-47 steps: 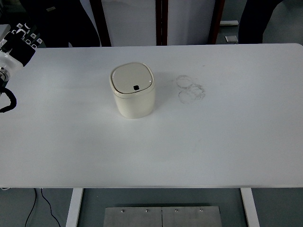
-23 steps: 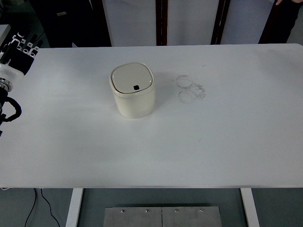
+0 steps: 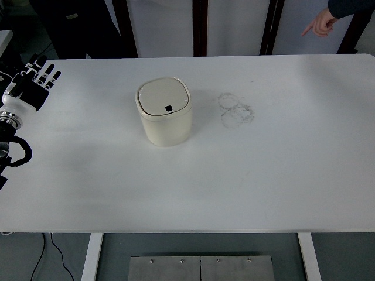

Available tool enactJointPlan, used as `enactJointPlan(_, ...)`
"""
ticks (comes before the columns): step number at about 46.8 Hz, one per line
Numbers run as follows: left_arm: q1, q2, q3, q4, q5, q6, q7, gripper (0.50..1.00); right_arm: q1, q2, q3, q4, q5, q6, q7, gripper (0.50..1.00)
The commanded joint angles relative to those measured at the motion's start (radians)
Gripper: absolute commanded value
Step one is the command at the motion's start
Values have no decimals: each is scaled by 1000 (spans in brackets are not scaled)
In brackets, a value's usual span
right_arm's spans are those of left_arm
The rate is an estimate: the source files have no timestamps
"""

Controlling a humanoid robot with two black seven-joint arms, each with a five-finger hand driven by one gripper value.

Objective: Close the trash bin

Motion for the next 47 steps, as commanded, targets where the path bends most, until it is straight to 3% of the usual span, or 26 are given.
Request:
enactJointPlan(1, 2, -1, 0, 0, 8, -1, -1, 1000, -1, 0, 0, 0, 0, 0, 0, 991)
enactJointPlan(47, 19, -12, 2, -1, 8, -3, -1, 1000, 1, 0, 0, 0, 0, 0, 0, 991)
